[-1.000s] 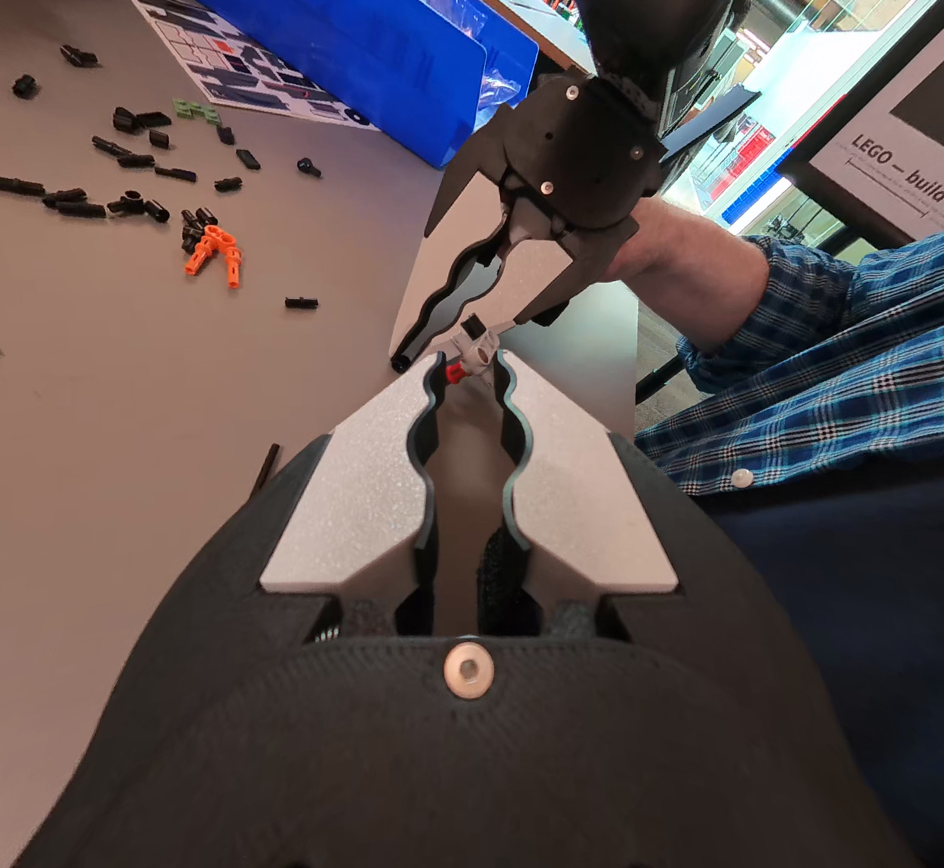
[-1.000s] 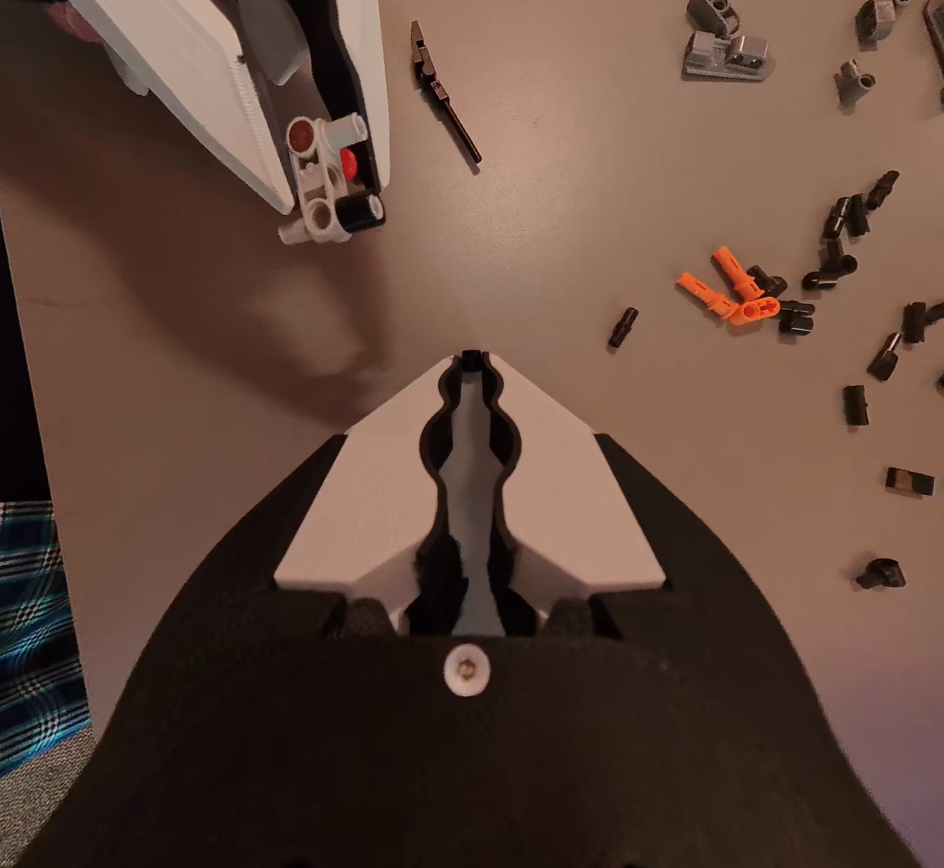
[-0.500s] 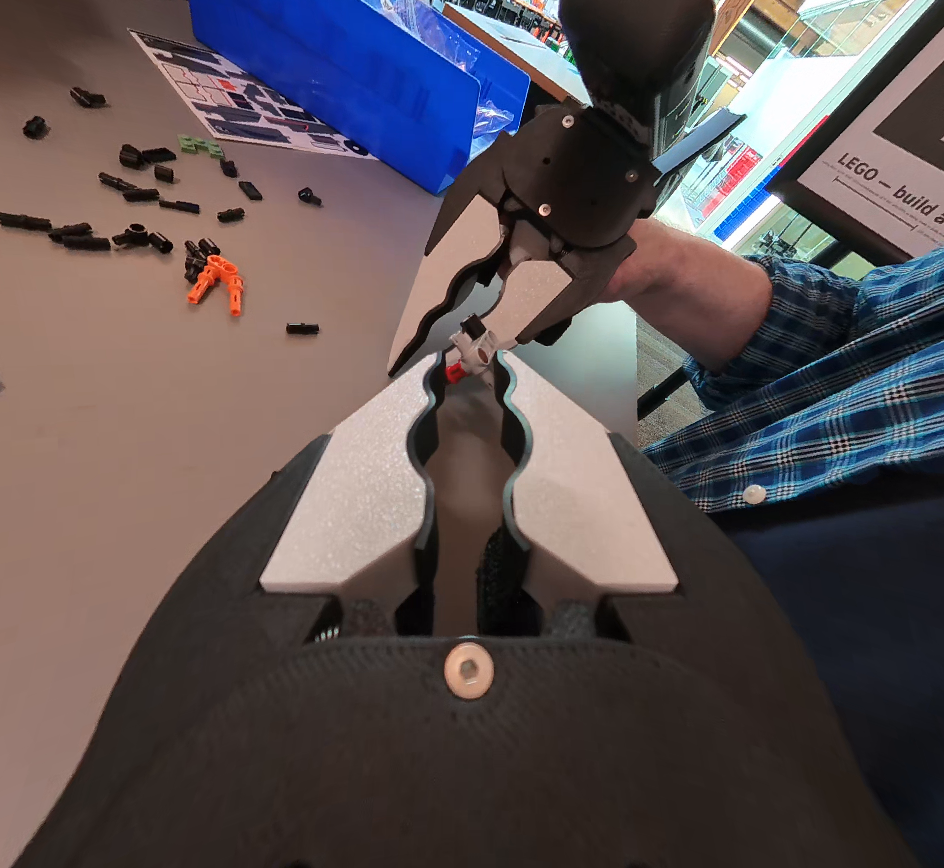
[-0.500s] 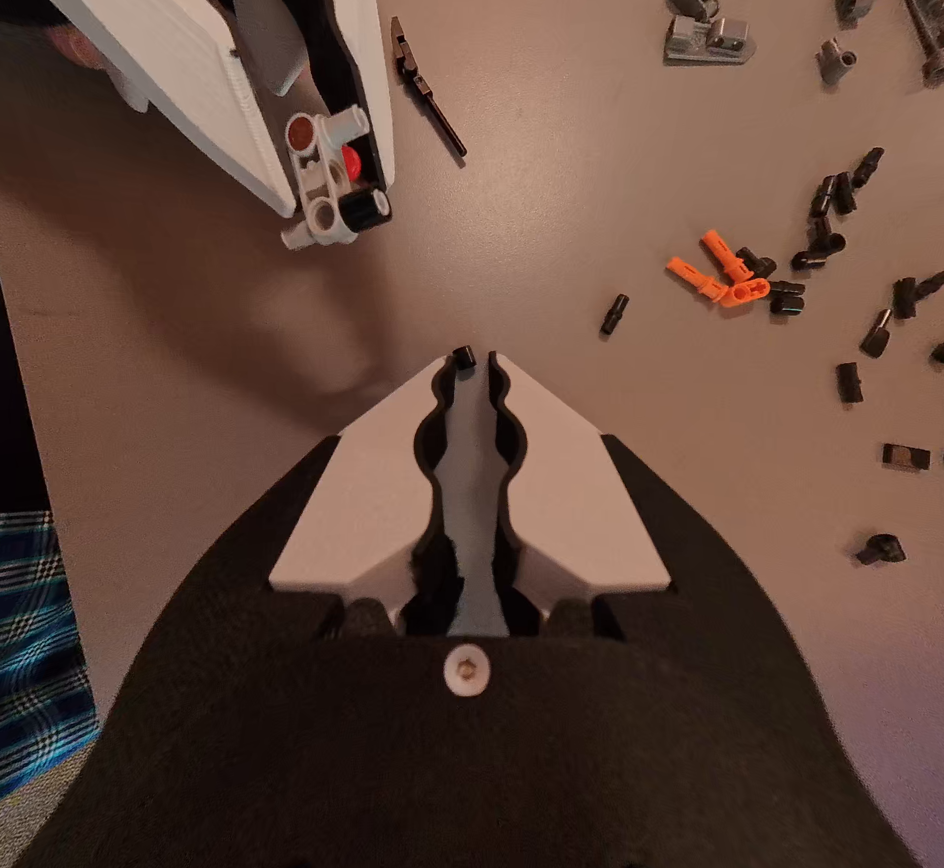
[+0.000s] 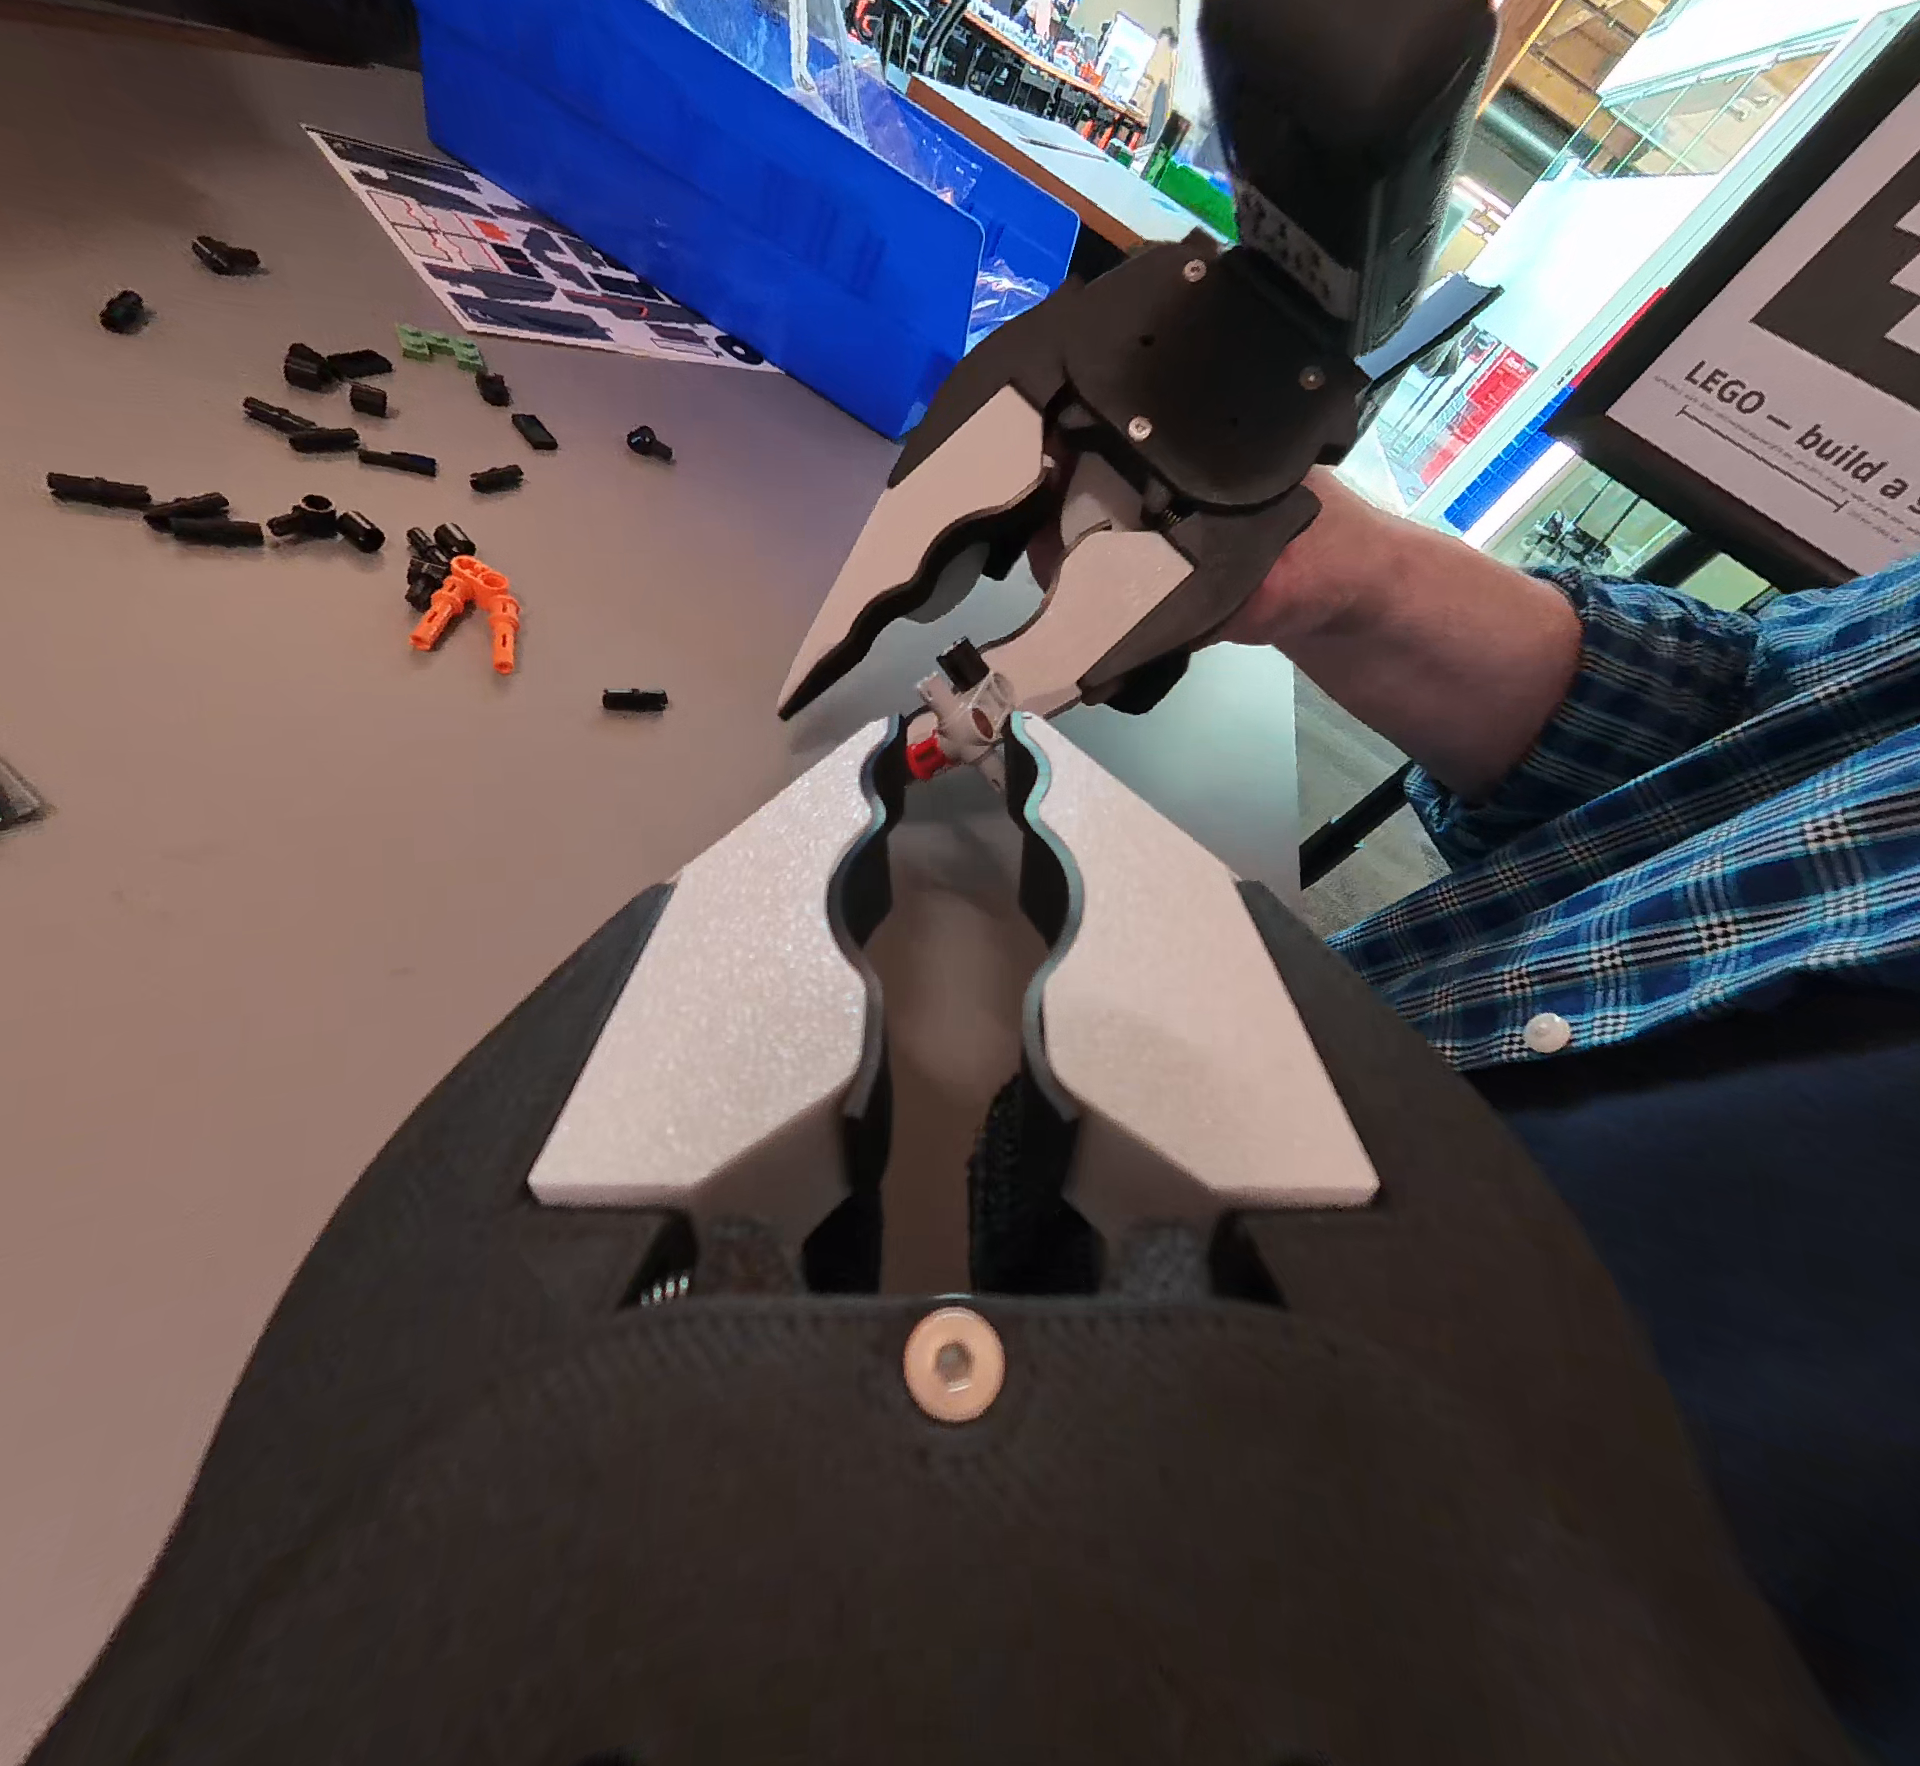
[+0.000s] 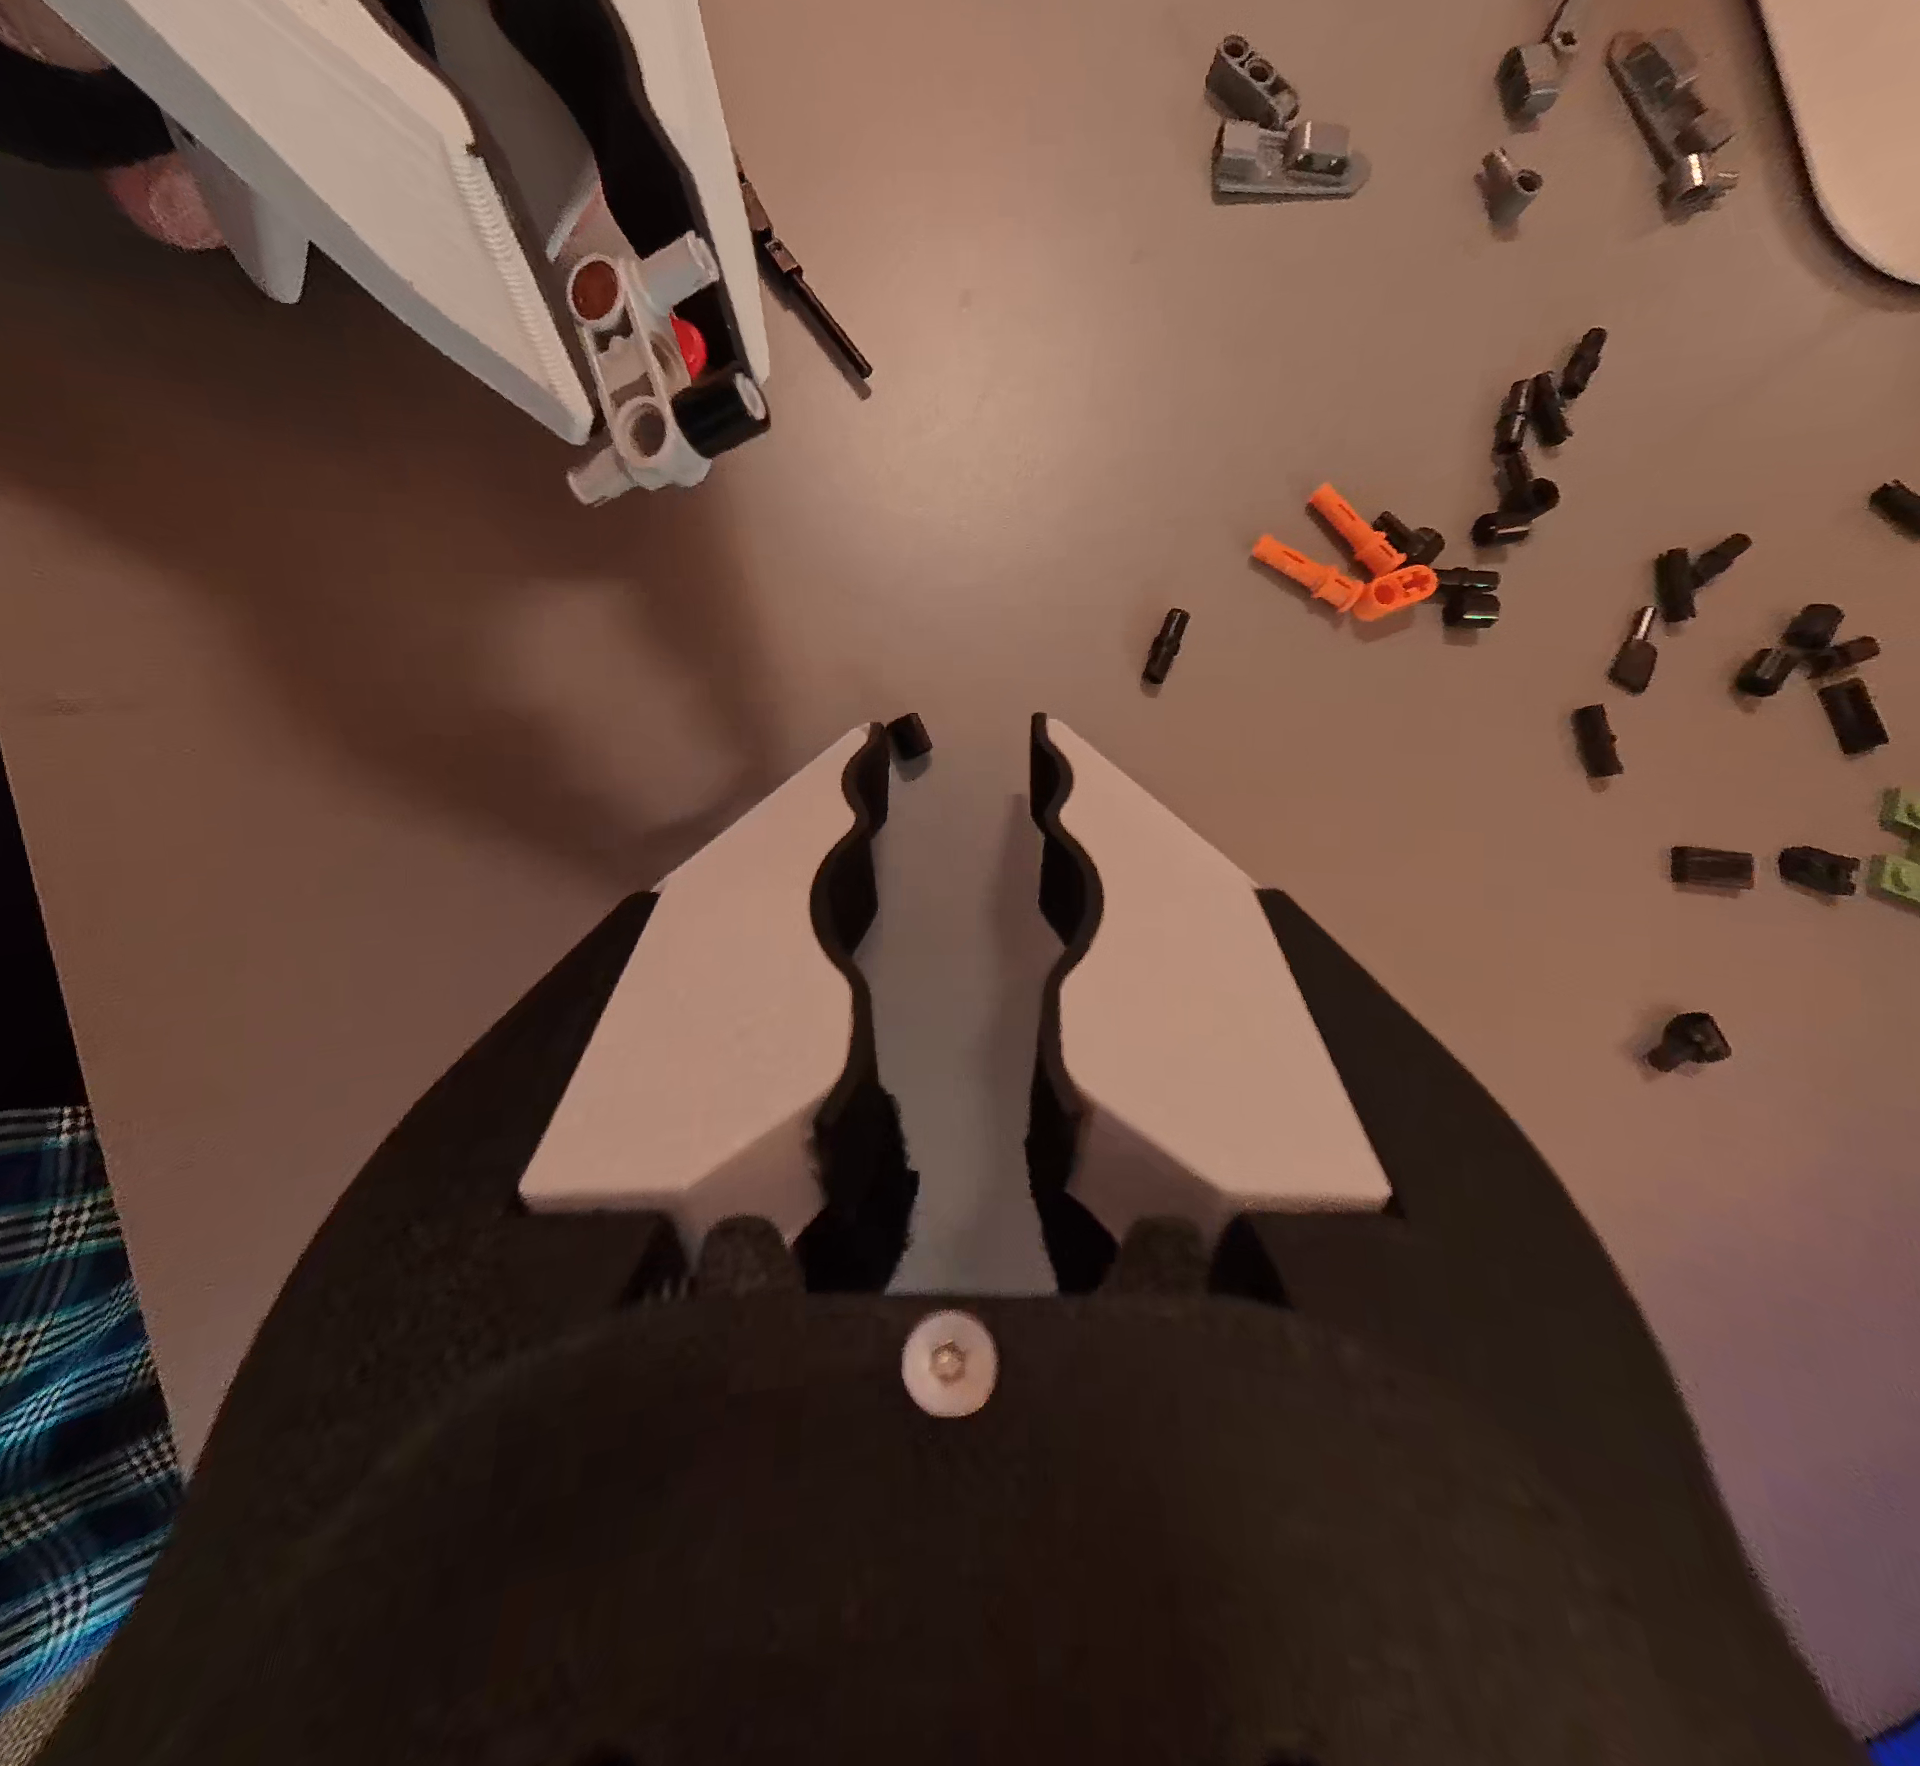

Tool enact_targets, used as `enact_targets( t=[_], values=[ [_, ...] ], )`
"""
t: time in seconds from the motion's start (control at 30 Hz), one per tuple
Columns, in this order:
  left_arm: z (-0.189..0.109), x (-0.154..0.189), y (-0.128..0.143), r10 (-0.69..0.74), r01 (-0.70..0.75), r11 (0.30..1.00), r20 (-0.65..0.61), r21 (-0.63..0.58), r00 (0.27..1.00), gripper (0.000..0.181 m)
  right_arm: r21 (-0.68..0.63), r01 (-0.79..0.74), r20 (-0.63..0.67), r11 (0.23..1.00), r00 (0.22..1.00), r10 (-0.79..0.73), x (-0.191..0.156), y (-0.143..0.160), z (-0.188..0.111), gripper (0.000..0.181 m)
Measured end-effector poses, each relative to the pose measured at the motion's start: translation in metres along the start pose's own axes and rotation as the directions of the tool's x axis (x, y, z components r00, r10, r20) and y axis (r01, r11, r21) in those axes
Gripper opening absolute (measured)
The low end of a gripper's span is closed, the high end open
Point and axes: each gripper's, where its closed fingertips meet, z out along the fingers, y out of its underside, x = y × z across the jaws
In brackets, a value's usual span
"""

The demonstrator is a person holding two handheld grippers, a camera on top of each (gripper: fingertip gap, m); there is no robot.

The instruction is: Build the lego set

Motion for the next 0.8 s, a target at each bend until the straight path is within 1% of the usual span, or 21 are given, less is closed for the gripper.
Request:
enact_targets(
  t=[0.13,0.23,0.4,0.8],
  values=[
    [0.0,-0.001,-0.001,0.0,0.0,1.0,-0.003,0.009,1.0,0.018,0.019,-0.008,-0.021,1.0,1.0,0.008,0.002,-0.002,-0.005,0.026],
    [0.0,-0.001,-0.003,0.001,-0.001,1.0,-0.004,0.016,1.0,0.018,0.035,-0.018,-0.004,0.999,1.0,0.018,-0.001,-0.004,-0.008,0.026],
    [0.0,-0.002,-0.004,-0.001,0.001,1.0,-0.005,0.025,1.0,0.018,0.05,-0.031,-0.019,0.998,0.999,0.032,0.0,-0.007,-0.013,0.028],
    [0.001,-0.001,-0.005,0.007,-0.007,0.999,-0.01,0.032,1.0,0.018,0.08,-0.06,-0.04,0.995,0.997,0.063,0.001,-0.012,-0.018,0.028]
  ],
)
